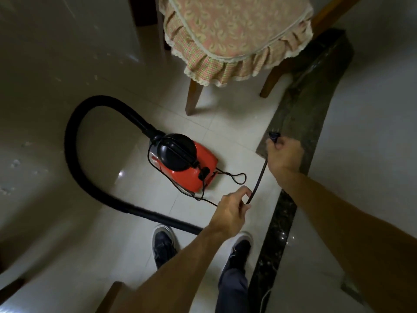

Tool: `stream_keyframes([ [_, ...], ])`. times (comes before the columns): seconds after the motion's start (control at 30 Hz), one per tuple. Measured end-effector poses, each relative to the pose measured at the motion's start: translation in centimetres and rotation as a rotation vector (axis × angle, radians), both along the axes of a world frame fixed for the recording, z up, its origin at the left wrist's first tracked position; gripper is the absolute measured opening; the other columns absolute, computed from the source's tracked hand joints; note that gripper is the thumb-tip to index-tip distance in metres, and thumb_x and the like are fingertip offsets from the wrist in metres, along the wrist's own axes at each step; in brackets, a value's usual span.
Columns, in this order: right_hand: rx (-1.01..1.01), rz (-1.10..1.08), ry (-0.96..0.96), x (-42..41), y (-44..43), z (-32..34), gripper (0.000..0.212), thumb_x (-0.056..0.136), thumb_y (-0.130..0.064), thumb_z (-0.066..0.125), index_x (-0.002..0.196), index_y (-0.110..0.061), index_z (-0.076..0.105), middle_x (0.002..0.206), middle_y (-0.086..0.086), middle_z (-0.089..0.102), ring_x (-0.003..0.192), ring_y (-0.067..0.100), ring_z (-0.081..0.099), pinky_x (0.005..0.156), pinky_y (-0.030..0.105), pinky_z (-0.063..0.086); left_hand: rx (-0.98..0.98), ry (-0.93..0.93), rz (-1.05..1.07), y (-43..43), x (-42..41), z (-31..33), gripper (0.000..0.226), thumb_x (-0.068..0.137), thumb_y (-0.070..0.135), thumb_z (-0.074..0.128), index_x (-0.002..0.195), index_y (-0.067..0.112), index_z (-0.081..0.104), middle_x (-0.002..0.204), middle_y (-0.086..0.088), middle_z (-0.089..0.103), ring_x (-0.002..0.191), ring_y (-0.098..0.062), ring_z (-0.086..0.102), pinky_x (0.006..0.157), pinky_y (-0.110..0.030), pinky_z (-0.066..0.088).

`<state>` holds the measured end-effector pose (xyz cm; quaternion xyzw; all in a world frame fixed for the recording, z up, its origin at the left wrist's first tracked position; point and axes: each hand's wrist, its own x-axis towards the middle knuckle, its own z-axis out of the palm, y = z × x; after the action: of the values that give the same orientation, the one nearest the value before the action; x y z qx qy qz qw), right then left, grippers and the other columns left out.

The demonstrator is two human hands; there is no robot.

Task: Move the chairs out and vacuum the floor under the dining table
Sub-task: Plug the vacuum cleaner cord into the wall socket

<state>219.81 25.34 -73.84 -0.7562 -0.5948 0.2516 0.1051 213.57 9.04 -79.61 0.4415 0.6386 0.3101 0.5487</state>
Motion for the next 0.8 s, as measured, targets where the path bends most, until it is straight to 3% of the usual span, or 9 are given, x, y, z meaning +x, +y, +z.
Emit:
stream_keyframes([
  [0.07,0.004,-0.082,0.011,2.2,-1.1,0.9,0.021,0.093,-0.016,0.065,0.100,0.003,0.070,0.093,0.012,0.072,0.080,0.016,0.065,0.073,0.022,0.047,-0.011,0.001,-0.049,-0.6,1.4,0.4,0.015,0.098,0.008,0.054,0.109,0.017,0.053,0.066,-0.013,0.056,0.049,-0.019,0.045,0.047,-0.020,0.039],
  [0.17,0.036,-0.199,0.060,5.8,-2.3,1.8,0.019,0.091,-0.017,0.068,0.092,0.001,0.072,0.088,0.013,0.073,0.076,0.019,0.065,0.076,0.030,0.054,-0.020,0.008,-0.121,-1.1,4.0,0.8,0.013,0.098,0.010,0.053,0.107,0.019,0.052,0.061,-0.003,0.046,0.042,-0.010,0.036,0.043,-0.019,0.036],
  [0.3,0.124,-0.389,0.123,11.9,-3.3,2.4,0.017,0.088,-0.019,0.071,0.090,-0.003,0.072,0.087,0.011,0.073,0.078,0.023,0.068,0.079,0.038,0.059,0.012,0.086,-0.250,-0.7,7.6,1.3,0.013,0.099,0.015,0.053,0.106,0.026,0.051,0.065,0.003,0.049,0.050,-0.009,0.041,0.053,-0.027,0.040],
  [0.43,0.186,-0.518,0.137,18.3,-4.8,2.9,0.016,0.090,-0.021,0.069,0.078,-0.010,0.065,0.077,0.004,0.067,0.071,0.016,0.062,0.074,0.029,0.054,0.004,0.143,-0.416,0.4,11.0,2.0,0.012,0.100,0.020,0.052,0.103,0.030,0.046,0.075,-0.001,0.056,0.055,-0.014,0.047,0.045,-0.030,0.044],
  [0.6,0.232,-0.749,0.197,25.2,-8.4,1.7,0.029,0.090,-0.019,0.068,0.066,-0.019,0.052,0.069,-0.002,0.057,0.065,0.011,0.053,0.071,0.024,0.046,0.092,0.222,-0.637,1.4,14.1,1.4,0.012,0.099,0.019,0.054,0.106,0.027,0.051,0.079,0.001,0.060,0.066,-0.021,0.058,0.059,-0.036,0.052],
  [0.7,0.219,-0.857,0.241,28.1,-11.1,0.2,0.019,0.091,-0.019,0.068,0.076,-0.008,0.065,0.074,0.005,0.067,0.060,0.009,0.056,0.065,0.025,0.052,0.100,0.251,-0.759,1.5,15.6,0.3,0.011,0.098,0.018,0.055,0.107,0.025,0.054,0.080,0.003,0.060,0.069,-0.022,0.062,0.063,-0.037,0.055],
  [0.8,0.212,-0.936,0.281,29.9,-13.5,-2.1,0.018,0.091,-0.022,0.068,0.081,-0.007,0.067,0.081,0.009,0.072,0.065,0.016,0.067,0.065,0.038,0.061,0.089,0.284,-0.843,1.1,16.8,-1.3,0.014,0.098,0.017,0.057,0.104,0.028,0.053,0.079,0.003,0.062,0.067,-0.021,0.063,0.065,-0.041,0.057],
])
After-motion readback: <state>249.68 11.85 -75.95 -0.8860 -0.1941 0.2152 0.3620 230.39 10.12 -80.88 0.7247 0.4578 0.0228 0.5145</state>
